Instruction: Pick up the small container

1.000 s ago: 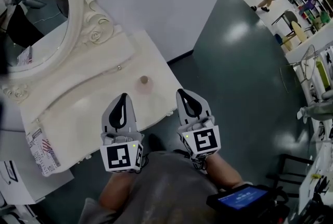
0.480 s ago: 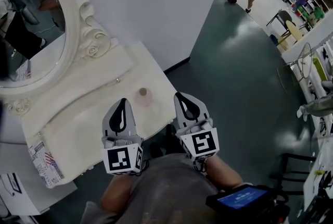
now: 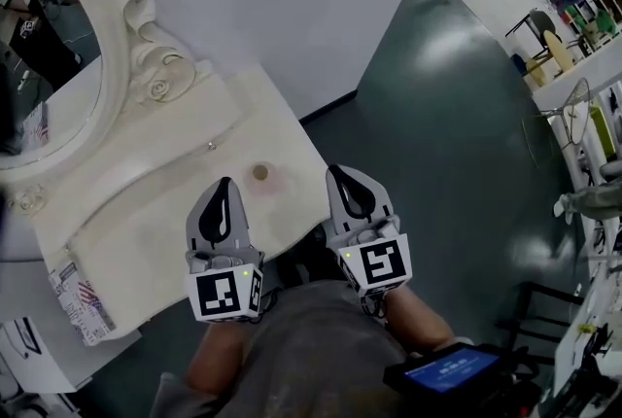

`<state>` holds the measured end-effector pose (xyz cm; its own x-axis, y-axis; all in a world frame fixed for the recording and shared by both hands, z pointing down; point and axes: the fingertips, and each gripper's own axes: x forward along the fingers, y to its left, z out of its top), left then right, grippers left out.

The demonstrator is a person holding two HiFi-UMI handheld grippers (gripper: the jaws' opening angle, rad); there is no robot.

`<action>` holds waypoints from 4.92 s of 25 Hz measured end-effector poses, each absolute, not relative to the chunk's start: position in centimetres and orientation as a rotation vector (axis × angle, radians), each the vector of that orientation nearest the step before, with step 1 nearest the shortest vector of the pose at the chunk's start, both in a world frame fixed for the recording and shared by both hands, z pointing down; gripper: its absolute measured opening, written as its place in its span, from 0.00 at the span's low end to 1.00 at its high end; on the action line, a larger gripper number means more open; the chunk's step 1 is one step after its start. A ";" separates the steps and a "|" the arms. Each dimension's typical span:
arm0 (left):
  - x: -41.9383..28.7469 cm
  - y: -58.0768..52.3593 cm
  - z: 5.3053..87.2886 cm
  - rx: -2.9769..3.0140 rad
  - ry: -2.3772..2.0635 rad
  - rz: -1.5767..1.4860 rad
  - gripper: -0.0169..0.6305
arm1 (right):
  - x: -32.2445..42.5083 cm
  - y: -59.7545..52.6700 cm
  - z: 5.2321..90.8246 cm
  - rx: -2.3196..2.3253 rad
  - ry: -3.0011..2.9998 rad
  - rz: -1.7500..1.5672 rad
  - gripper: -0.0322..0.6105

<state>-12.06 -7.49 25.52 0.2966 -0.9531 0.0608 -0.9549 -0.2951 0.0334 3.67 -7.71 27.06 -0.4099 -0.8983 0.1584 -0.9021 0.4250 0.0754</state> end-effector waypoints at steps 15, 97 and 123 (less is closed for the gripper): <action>-9.4 -11.1 31.6 2.465 -1.737 0.111 0.20 | 3.9 -11.3 31.7 1.468 -2.509 0.187 0.07; -7.4 -12.3 42.7 2.359 -1.718 0.288 0.25 | 6.3 -12.6 40.9 1.347 -2.427 0.425 0.07; -7.2 -12.3 42.5 2.397 -1.699 0.282 0.25 | 6.2 -13.0 40.5 1.347 -2.429 0.411 0.07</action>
<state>-7.19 -12.29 42.52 0.3250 -0.9086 0.2622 -0.9446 -0.3250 0.0445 6.20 -12.96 40.47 -0.4975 -0.7590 0.4200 -0.8550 0.5110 -0.0893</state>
